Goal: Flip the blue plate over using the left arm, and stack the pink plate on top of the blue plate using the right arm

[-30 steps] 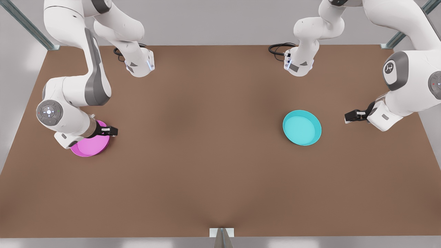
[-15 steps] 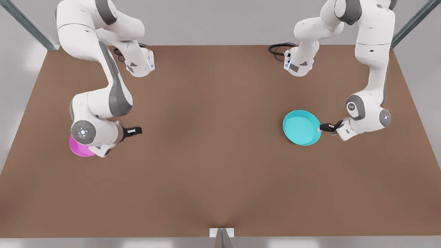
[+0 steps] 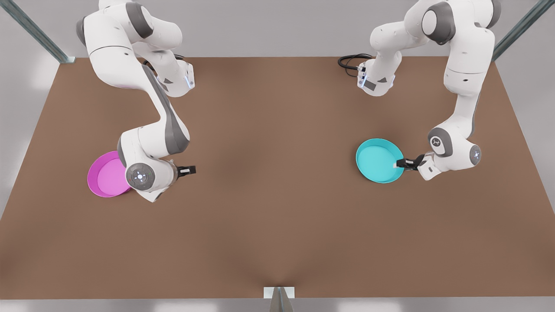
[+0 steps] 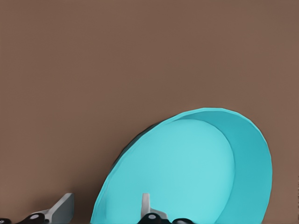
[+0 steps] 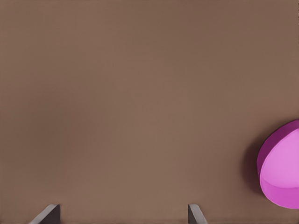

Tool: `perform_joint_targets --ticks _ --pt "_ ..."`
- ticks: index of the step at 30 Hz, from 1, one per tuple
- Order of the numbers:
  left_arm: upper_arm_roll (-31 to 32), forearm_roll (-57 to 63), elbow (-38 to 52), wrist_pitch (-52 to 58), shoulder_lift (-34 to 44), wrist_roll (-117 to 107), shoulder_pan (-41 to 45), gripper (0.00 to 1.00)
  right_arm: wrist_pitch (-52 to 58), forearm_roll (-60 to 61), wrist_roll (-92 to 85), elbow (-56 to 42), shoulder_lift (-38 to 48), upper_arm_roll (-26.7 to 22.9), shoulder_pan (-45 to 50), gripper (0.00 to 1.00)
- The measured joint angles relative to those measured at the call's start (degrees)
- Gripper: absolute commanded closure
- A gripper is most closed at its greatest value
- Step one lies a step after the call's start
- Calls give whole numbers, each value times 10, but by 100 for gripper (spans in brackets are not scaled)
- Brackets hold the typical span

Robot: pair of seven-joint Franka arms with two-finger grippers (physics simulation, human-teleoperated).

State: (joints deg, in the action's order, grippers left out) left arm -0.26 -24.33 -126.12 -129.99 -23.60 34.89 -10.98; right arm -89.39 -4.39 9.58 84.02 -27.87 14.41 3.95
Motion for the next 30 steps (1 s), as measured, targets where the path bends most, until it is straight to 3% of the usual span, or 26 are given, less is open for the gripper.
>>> perform_joint_targets --ticks 26,30 --pt "3 3 3 0 -16 1 0 69 19 2 -4 0 -4 1 -6 0" --pt "3 3 6 0 -16 1 0 69 17 1 -5 0 -5 0 -6 0"
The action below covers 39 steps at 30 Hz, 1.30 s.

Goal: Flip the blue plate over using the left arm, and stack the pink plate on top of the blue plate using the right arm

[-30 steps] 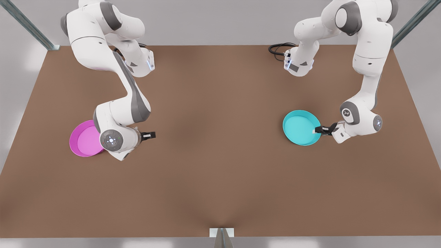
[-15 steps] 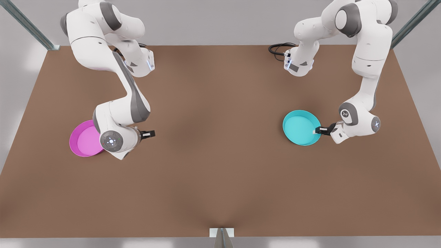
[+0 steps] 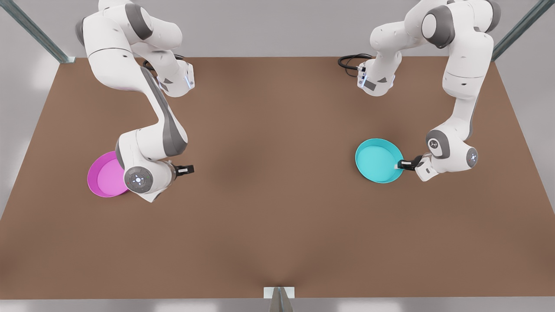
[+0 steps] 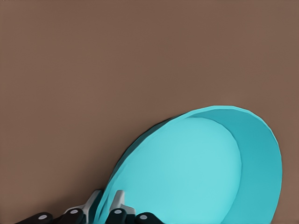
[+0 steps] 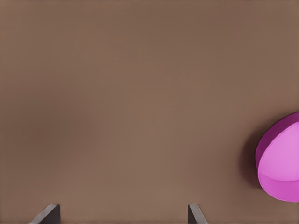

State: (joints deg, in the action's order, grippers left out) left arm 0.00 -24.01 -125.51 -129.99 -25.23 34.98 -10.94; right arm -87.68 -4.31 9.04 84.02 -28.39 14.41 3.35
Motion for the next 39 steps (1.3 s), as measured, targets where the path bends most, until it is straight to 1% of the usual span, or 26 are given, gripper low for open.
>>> perform_joint_targets --ticks 8,16,27,30,37,39 --pt "0 0 1 0 -5 0 0 70 -2 0 -4 -1 0 0 -1 0" --pt "0 3 4 1 -3 0 1 75 -1 0 -1 -2 0 0 0 0" --pt "1 59 6 4 18 -5 3 77 -2 0 -3 -3 -3 0 -1 0" --pt "1 75 21 7 21 -6 3 77 -1 0 -3 -4 -3 0 0 0" --pt "-1 122 89 61 18 -20 24 77 -1 0 -3 -4 -3 0 0 0" --pt "-1 162 127 112 19 -29 54 77 -1 0 -3 -4 -3 0 0 0"
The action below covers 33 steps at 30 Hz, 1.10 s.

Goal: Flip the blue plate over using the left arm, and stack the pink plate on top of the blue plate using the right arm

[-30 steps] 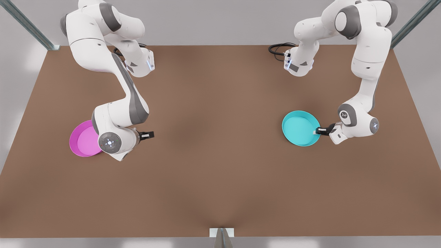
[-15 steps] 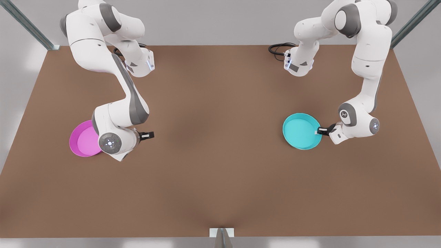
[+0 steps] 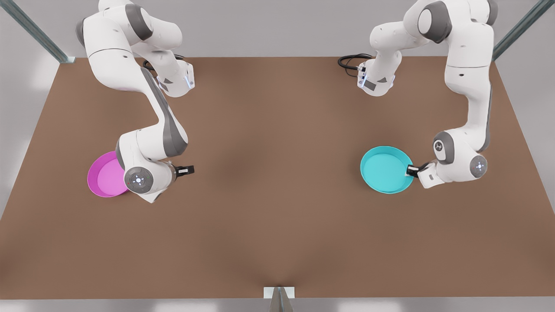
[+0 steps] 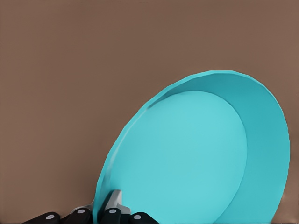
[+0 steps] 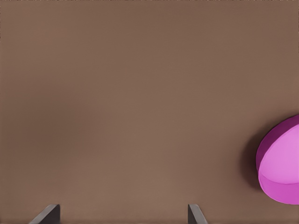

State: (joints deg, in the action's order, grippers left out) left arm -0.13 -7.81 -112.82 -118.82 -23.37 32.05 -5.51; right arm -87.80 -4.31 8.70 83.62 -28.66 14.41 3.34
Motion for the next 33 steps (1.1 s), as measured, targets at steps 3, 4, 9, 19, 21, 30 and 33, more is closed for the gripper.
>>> perform_joint_targets --ticks 3,4,9,19,21,30,33 --pt "0 104 92 133 -7 -68 63 77 0 0 -2 0 0 0 0 0" --pt "0 137 107 158 -9 -95 82 77 0 0 -3 0 0 0 0 0" --pt "0 269 185 283 -24 -278 178 78 0 0 -3 0 0 0 1 0" --pt "2 419 211 375 -46 -518 290 78 0 0 -5 1 -1 0 -1 0" --pt "2 442 212 380 -50 -536 309 78 0 0 -5 1 0 0 0 0" --pt "2 533 219 410 -78 -641 391 78 1 0 -6 3 -1 0 -2 0" --pt "1 569 219 438 -96 -695 432 78 1 0 -8 3 -1 0 -4 0"
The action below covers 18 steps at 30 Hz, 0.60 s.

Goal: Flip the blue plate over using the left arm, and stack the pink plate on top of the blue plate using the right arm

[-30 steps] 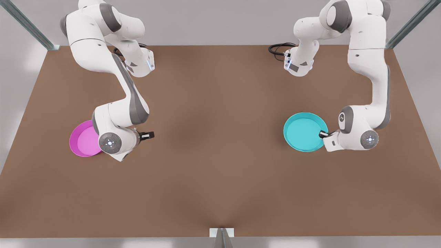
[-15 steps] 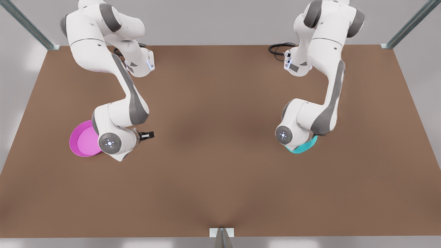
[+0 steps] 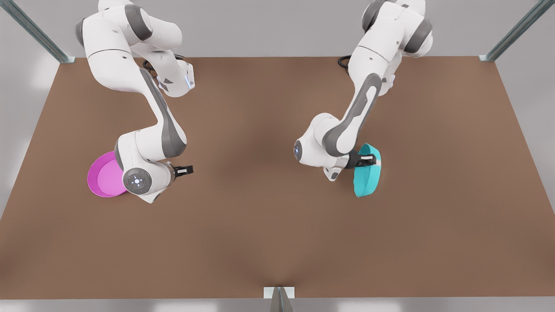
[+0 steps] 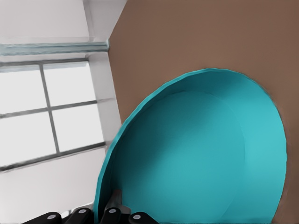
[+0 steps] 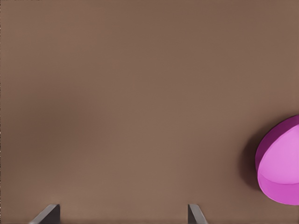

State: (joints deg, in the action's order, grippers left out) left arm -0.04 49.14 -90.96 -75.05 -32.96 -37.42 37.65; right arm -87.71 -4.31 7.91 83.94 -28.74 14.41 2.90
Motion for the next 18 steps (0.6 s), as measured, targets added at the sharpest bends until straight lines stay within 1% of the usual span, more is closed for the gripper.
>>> perform_joint_targets --ticks 10,18 --pt "0 75 0 65 -47 -128 94 78 0 0 0 -1 -1 0 0 0" --pt "0 138 0 109 -93 -189 144 78 0 0 0 -1 -2 0 -1 0"
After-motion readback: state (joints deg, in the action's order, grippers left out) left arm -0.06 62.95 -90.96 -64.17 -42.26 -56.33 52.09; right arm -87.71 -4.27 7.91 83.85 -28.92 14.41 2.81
